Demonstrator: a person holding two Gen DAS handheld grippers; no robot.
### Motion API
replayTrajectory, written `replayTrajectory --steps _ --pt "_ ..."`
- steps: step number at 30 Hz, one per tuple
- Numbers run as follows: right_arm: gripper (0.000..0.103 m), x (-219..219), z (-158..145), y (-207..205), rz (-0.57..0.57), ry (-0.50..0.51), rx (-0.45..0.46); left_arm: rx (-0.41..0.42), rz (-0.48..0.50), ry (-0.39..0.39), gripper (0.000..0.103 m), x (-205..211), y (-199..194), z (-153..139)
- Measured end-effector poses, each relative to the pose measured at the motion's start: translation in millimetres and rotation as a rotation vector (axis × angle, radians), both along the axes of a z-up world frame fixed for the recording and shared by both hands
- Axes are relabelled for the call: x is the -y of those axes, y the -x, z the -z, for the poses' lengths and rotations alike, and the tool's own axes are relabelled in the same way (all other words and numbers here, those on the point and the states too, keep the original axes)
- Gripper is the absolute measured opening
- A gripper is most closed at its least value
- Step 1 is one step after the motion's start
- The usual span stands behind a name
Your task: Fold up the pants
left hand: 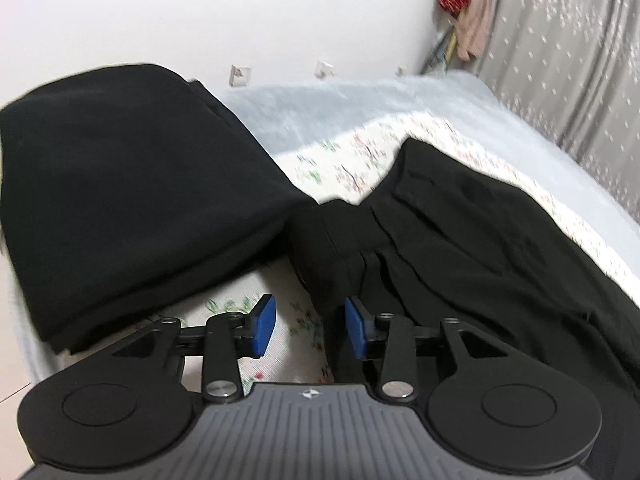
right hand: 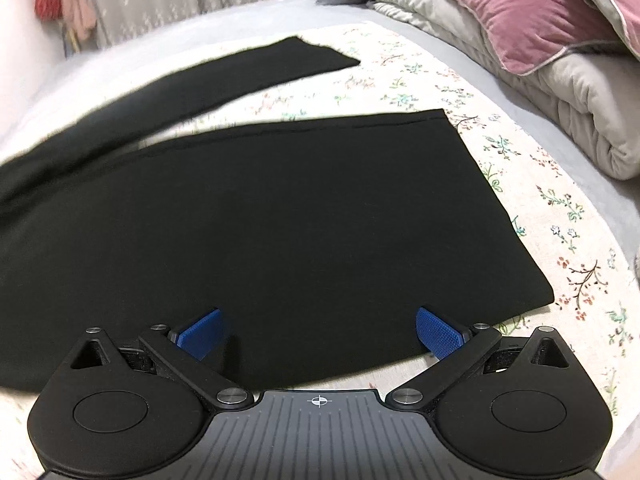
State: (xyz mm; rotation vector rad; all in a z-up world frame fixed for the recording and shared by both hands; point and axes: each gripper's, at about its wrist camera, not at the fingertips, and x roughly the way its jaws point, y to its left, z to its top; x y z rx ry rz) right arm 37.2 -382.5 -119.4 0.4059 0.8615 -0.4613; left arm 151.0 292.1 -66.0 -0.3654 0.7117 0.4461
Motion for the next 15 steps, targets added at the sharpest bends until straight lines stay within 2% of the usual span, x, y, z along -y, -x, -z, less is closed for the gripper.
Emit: replayTrajectory --steps 3,5,7,9,12,15 --pt "0.103 8 -7 -1 0.023 -0.051 0.046 0.023 -0.053 0.036 0.042 -5 5 -4" --pt "0.103 10 -9 -6 0.025 -0.069 0.054 0.055 -0.041 0.033 0.042 -2 6 -12" --pt "0.103 7 -9 -16 0.007 -0.053 0.045 0.092 0.026 -0.015 0.05 13 2 -19" --pt "0.103 3 -7 -30 -0.021 -0.031 0.027 0.101 0.159 -0.061 0.069 38 -9 -22" --pt "0.103 -4 0 -53 -0.062 -0.012 -0.014 0.069 0.305 -0.107 0.069 78 -25 -12" --pt "0.103 -12 11 -74 -0.104 0.025 -0.07 0.009 0.385 -0.103 0.07 109 -44 7"
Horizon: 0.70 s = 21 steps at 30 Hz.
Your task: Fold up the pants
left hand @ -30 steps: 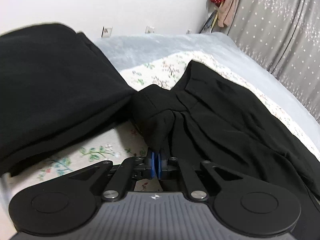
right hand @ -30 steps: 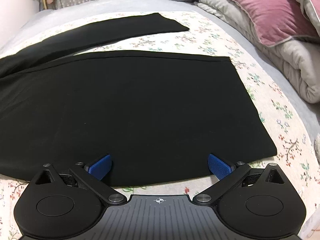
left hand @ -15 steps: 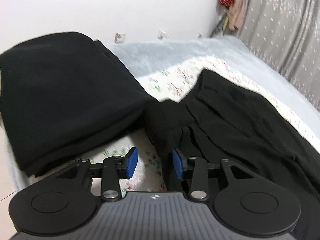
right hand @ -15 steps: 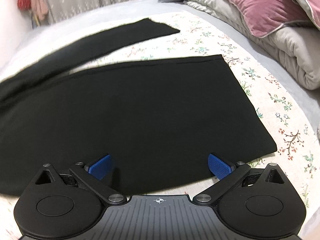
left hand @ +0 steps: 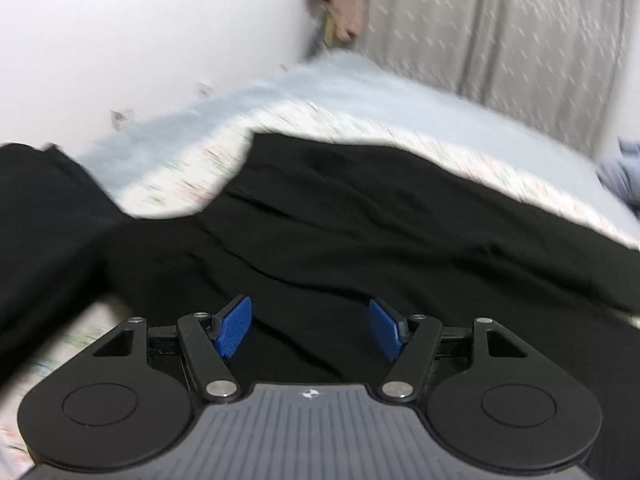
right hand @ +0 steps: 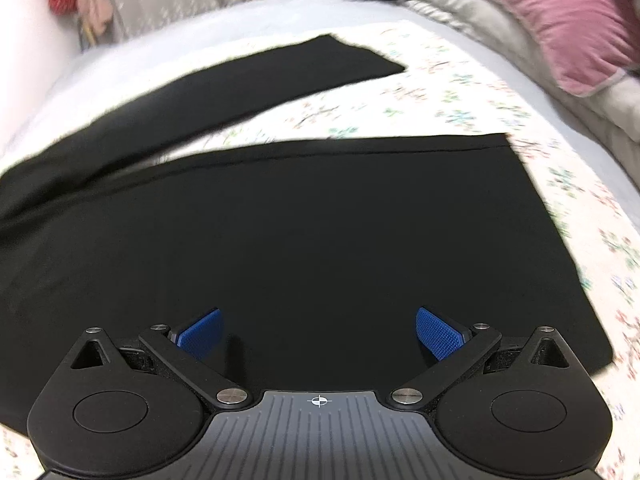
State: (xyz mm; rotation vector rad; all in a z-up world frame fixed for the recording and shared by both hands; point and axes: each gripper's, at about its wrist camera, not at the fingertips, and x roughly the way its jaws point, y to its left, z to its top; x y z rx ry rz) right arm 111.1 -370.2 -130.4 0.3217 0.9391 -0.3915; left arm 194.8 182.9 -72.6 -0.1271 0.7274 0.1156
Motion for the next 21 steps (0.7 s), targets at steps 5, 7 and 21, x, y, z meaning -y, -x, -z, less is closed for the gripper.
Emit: replayTrajectory --steps 5,7,21 --pt "0.103 5 7 -25 -0.025 0.083 -0.024 -0.121 0.06 0.022 0.07 24 -22 31" --pt "0.103 15 9 -31 -0.009 0.079 -0.022 -0.166 0.049 0.037 0.07 23 -29 43" --pt "0.103 98 18 -69 0.141 0.074 0.028 -0.182 0.034 -0.039 0.075 23 -57 50"
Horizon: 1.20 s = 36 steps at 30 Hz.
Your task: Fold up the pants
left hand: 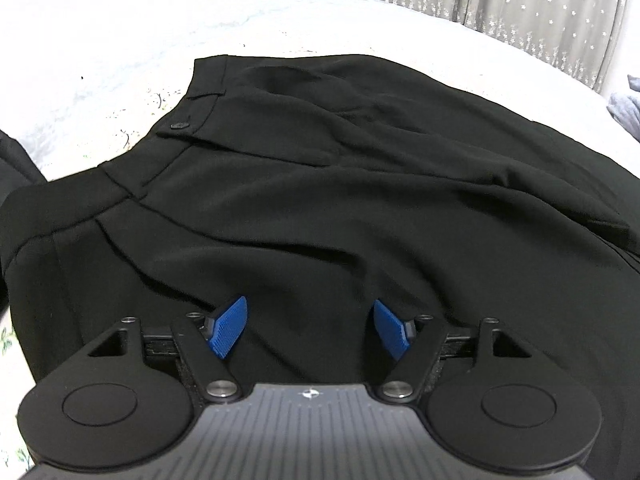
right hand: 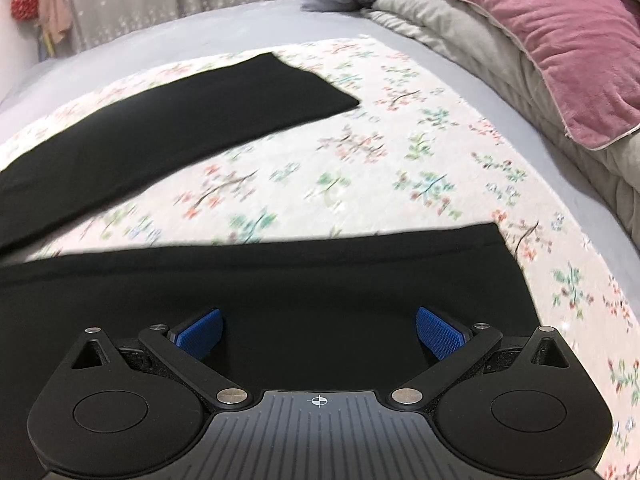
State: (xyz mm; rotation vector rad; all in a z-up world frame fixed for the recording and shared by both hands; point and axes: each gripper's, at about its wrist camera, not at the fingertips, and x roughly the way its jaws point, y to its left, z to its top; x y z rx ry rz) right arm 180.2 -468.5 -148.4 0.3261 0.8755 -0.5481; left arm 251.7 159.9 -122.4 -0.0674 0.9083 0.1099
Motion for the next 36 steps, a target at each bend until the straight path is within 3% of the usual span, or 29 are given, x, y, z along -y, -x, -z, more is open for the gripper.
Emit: replayTrajectory --steps 9,13,17,26,36 --pt "0.103 11 8 -13 0.037 0.049 0.043 -0.024 0.008 -0.049 0.076 5 -40 0" --pt "0.103 16 11 -15 0.043 0.069 0.082 -0.029 -0.03 -0.023 0.077 0 -59 0" --pt "0.103 16 14 -18 0.056 0.094 0.102 -0.006 -0.045 -0.029 0.088 1 -69 7" --pt "0.103 23 20 -23 0.059 0.132 0.143 0.004 -0.036 -0.028 0.099 -7 -84 13" --pt "0.103 43 23 -35 0.084 0.107 0.182 0.06 -0.056 0.003 0.095 -22 -102 -10"
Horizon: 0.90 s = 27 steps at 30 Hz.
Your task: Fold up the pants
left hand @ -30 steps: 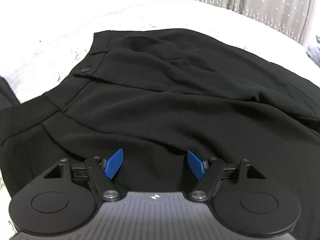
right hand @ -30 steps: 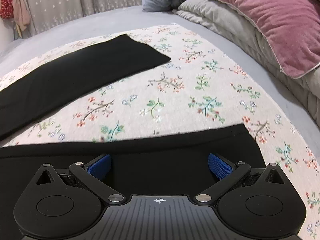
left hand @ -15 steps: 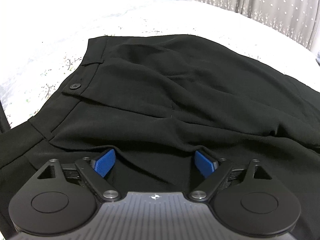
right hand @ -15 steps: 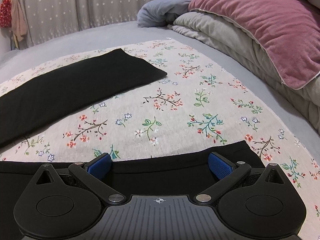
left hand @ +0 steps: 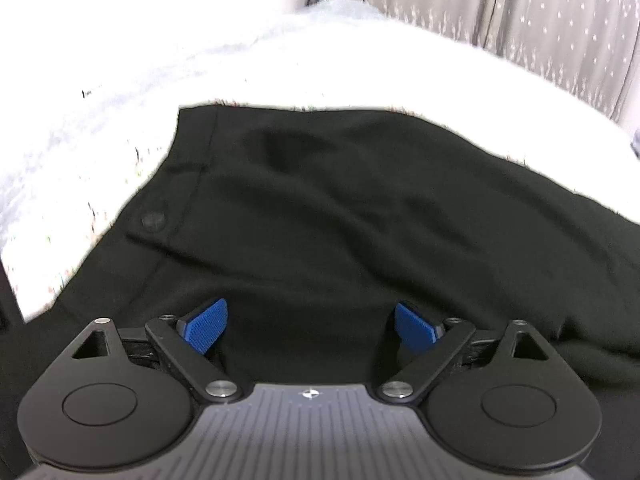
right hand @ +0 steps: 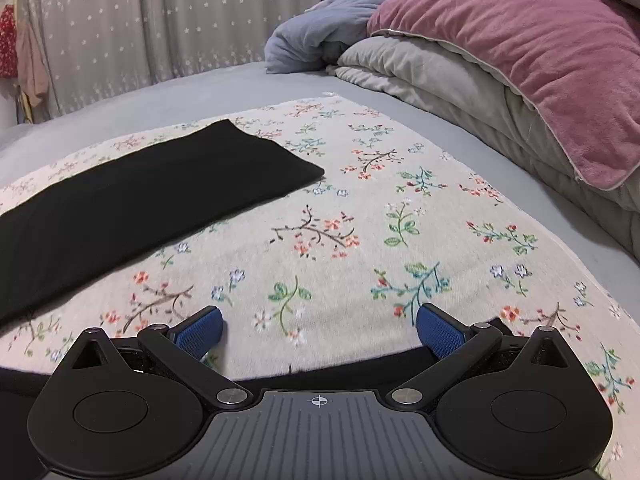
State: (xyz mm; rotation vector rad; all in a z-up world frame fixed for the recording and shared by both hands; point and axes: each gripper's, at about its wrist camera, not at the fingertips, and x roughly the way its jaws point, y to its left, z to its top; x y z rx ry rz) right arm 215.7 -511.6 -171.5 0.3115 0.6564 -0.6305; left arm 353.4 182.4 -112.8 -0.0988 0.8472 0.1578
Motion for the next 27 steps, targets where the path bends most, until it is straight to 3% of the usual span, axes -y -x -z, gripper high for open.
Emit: replayTrajectory --steps 4,7,12,14,16,18,22,27 --pt "0.103 10 0 -8 0.004 0.008 0.002 -0.012 -0.048 -0.031 0.095 -23 -18 3" --pt "0.103 18 0 -17 -0.001 0.012 -0.01 -0.029 -0.082 0.021 0.095 -48 -32 10" --pt "0.103 44 -4 -25 0.047 0.013 -0.005 -0.023 -0.053 -0.004 0.095 -59 -50 3" --pt "0.103 56 -7 -27 0.149 0.054 -0.02 -0.005 -0.053 0.037 0.095 -64 -54 -6" --pt "0.103 67 -14 -34 0.171 0.094 -0.018 0.008 -0.046 0.089 0.095 -70 -60 -16" --pt "0.103 73 -22 -48 0.118 0.123 -0.028 -0.002 -0.033 0.109 0.095 -69 -70 -22" --pt "0.103 75 -42 -98 0.004 0.176 -0.054 -0.114 0.037 0.08 0.095 -64 -76 -33" --pt "0.103 82 -49 -177 -0.125 0.068 -0.054 -0.134 0.11 -0.016 0.097 -82 -36 -40"
